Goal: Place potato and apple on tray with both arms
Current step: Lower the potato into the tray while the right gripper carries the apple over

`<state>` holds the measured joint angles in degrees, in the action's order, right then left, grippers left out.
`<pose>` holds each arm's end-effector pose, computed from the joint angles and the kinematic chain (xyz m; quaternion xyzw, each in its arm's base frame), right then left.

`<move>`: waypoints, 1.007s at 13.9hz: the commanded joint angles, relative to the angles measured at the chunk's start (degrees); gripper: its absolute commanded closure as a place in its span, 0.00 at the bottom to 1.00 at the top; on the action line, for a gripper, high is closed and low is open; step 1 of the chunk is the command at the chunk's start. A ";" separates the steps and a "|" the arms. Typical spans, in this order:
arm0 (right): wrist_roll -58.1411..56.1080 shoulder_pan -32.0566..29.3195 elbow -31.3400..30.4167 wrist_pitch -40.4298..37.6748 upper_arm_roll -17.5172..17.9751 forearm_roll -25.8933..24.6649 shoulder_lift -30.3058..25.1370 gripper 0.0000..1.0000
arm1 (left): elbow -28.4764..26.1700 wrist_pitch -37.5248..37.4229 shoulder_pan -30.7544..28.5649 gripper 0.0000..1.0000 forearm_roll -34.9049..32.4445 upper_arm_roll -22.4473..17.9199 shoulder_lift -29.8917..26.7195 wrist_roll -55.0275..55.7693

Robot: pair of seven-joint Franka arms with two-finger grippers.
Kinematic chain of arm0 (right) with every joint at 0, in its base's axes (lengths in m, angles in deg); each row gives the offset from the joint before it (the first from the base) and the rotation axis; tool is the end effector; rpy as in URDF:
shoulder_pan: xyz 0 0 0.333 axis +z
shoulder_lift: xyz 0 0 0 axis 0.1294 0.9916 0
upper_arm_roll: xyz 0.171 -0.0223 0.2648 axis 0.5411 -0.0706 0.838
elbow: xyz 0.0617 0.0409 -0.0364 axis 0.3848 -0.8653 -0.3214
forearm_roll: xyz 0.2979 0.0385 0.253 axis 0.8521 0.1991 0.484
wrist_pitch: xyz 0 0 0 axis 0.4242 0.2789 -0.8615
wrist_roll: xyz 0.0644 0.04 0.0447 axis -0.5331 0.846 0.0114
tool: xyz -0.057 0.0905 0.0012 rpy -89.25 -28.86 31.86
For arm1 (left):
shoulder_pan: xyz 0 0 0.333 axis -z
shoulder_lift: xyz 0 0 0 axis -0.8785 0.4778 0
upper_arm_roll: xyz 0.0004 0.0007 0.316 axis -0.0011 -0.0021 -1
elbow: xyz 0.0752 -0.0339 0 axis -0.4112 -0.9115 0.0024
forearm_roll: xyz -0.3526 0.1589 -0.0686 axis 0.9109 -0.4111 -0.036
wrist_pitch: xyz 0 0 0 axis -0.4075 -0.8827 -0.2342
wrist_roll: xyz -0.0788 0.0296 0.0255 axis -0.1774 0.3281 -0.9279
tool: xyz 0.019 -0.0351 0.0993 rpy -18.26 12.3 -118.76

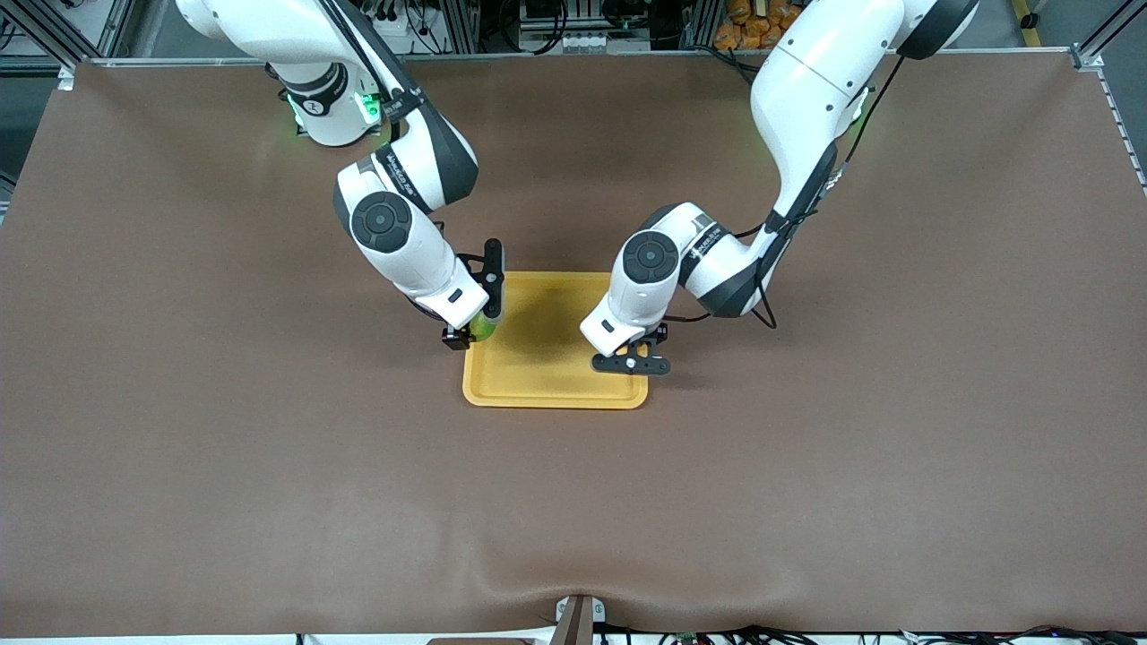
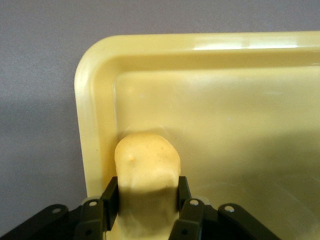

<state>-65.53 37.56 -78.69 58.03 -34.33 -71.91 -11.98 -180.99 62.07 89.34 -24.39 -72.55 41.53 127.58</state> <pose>0.5280 0.3301 0.3008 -0.6985 -0.7139 -0.0172 0.0458 0.5395 -0.4405 0.2095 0.9990 -0.0308 0.0163 0.0271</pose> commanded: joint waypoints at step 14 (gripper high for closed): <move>-0.44 4.59 -6.79 20.38 -0.08 -0.03 4.31 1.00 | 2.78 -11.91 -7.22 0.00 -1.69 -0.10 -9.31 -6.67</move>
<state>-65.51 41.60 -84.84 77.62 -34.13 -71.91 -7.00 -177.28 53.44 84.21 -25.06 -73.15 35.47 122.64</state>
